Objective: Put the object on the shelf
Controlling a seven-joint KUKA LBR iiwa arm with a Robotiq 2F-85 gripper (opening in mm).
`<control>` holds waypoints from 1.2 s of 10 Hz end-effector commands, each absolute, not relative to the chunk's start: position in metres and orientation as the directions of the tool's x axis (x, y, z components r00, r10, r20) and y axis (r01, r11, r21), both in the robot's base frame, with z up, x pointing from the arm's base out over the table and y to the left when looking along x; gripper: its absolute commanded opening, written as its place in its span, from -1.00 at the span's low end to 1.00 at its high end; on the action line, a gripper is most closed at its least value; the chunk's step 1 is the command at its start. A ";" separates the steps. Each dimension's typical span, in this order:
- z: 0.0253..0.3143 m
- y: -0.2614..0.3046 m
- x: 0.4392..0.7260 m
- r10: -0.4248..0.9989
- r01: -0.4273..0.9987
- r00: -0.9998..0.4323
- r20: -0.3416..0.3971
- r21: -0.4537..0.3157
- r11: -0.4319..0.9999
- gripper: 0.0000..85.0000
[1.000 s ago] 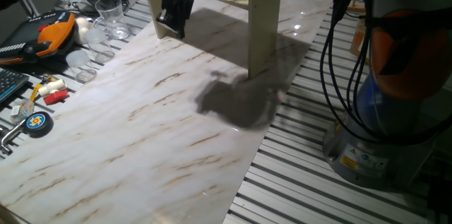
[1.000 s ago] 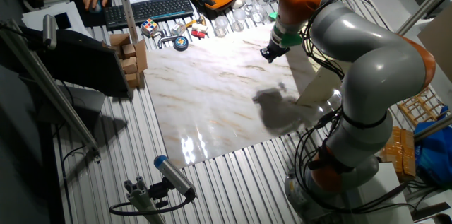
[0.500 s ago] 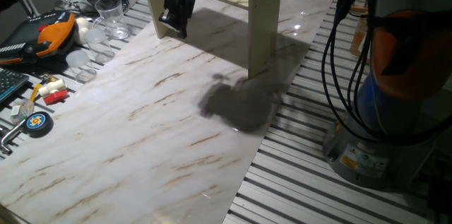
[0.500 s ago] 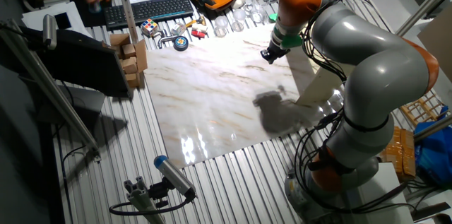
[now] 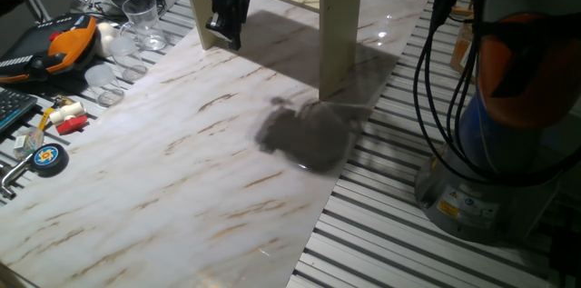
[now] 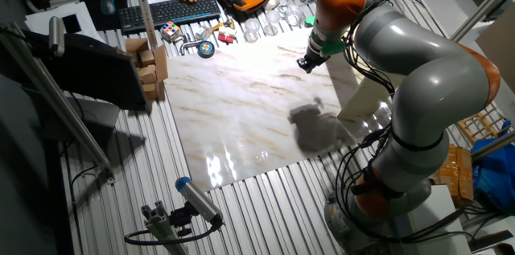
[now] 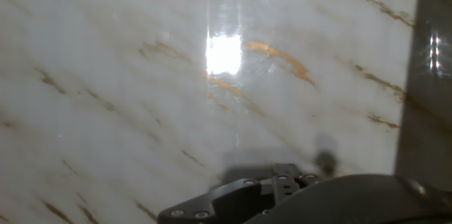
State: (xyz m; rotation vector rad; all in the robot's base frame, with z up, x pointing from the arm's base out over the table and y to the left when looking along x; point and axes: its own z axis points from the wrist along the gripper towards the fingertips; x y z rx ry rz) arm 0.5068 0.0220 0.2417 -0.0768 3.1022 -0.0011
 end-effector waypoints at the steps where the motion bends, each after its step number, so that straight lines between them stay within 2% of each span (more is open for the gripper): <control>1: 0.242 0.022 0.507 -0.053 -0.053 -0.998 -0.039 -0.002 0.999 -1.00; 12: 0.252 0.022 0.503 -0.050 -0.050 -0.999 -0.022 -0.007 0.999 -1.00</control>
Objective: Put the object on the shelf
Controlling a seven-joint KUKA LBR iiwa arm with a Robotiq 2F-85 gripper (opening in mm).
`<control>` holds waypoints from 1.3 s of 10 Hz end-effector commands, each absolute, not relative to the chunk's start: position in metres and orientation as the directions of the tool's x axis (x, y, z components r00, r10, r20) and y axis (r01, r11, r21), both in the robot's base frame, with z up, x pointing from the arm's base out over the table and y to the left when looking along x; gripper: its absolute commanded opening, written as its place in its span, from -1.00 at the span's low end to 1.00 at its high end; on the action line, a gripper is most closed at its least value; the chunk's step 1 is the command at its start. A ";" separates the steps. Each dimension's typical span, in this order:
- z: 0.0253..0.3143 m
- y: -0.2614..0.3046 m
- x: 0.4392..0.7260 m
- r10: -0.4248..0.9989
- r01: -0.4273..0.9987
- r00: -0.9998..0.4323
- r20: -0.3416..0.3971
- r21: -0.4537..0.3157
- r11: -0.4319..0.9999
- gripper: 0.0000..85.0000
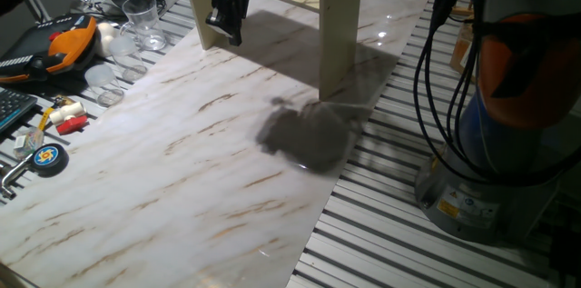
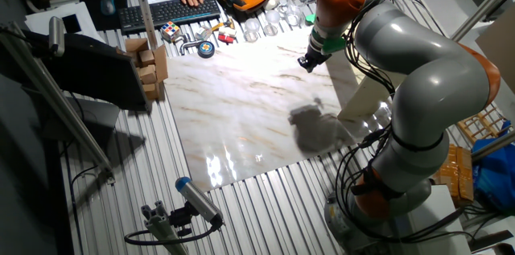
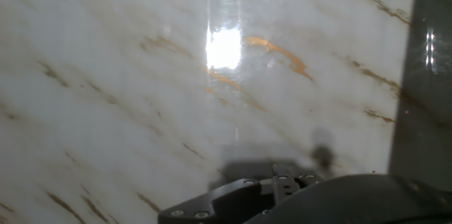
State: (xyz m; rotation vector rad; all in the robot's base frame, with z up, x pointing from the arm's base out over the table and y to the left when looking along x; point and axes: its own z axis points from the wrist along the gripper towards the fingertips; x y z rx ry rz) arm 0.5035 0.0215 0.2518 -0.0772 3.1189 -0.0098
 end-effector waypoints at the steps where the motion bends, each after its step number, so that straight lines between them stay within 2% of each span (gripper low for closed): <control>1: 0.252 0.021 0.504 -0.051 -0.051 -0.998 -0.024 -0.010 0.999 -1.00; 13: 0.251 0.020 0.503 -0.068 -0.068 -0.997 -0.026 -0.009 0.998 -1.00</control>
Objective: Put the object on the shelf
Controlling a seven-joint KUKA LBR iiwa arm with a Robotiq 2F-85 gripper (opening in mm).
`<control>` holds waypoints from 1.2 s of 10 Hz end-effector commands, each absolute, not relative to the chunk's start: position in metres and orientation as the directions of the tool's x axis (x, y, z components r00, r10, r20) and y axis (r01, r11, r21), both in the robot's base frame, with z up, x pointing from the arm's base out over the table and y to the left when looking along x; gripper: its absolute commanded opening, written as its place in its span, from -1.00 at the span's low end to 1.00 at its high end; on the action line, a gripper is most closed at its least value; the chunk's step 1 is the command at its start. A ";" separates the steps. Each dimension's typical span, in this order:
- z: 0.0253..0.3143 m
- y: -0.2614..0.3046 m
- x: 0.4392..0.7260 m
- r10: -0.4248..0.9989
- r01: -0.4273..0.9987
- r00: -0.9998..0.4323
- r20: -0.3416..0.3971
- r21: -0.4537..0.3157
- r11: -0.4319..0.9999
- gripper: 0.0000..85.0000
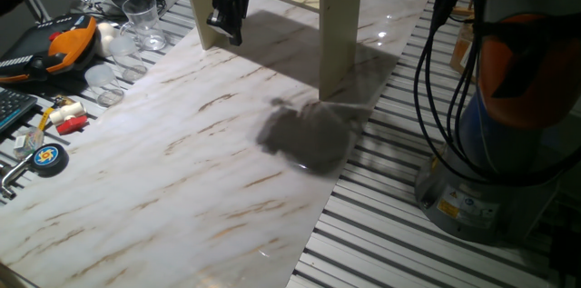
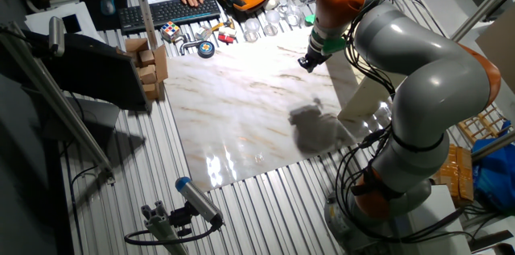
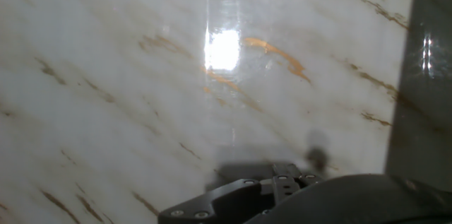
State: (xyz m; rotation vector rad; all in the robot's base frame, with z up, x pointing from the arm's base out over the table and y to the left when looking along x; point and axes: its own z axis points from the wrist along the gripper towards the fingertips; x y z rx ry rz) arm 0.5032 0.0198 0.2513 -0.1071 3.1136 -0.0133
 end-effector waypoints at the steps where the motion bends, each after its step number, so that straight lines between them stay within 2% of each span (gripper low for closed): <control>1: 0.251 0.020 0.503 -0.070 -0.070 -0.997 -0.026 -0.011 0.998 -1.00; 12: 0.248 0.016 0.504 -0.077 -0.077 -0.996 -0.033 -0.010 0.997 -1.00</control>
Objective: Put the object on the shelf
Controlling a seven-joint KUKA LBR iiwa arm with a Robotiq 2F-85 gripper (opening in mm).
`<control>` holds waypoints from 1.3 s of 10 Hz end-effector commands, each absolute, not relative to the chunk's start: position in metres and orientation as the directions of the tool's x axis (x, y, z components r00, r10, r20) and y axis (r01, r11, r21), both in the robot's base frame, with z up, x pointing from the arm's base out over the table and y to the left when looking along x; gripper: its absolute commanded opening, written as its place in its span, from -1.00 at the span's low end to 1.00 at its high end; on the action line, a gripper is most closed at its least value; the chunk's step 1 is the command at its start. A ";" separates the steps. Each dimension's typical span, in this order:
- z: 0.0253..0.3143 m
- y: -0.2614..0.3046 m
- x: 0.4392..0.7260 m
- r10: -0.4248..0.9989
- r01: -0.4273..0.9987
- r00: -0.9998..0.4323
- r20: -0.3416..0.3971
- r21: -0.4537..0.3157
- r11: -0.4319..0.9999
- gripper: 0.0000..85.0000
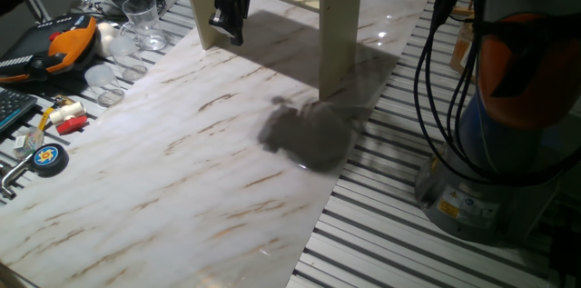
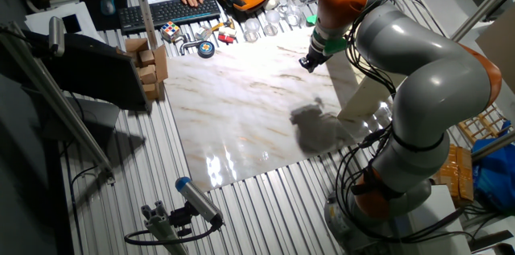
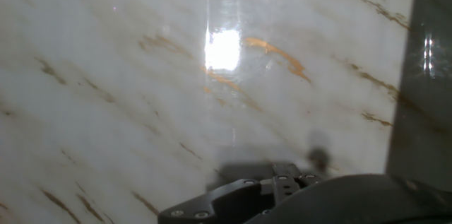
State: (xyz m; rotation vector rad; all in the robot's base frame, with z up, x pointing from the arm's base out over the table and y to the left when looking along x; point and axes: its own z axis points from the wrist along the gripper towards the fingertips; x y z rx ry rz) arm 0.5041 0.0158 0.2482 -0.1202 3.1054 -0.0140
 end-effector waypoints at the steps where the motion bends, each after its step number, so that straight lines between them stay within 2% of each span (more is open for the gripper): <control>1: 0.248 0.016 0.504 -0.077 -0.077 -0.996 -0.033 -0.010 0.997 -1.00; 6: 0.251 0.019 0.503 -0.070 -0.069 -0.997 -0.034 -0.025 0.997 -1.00; 13: 0.252 0.017 0.499 -0.070 -0.070 -0.997 -0.031 -0.007 0.998 -1.00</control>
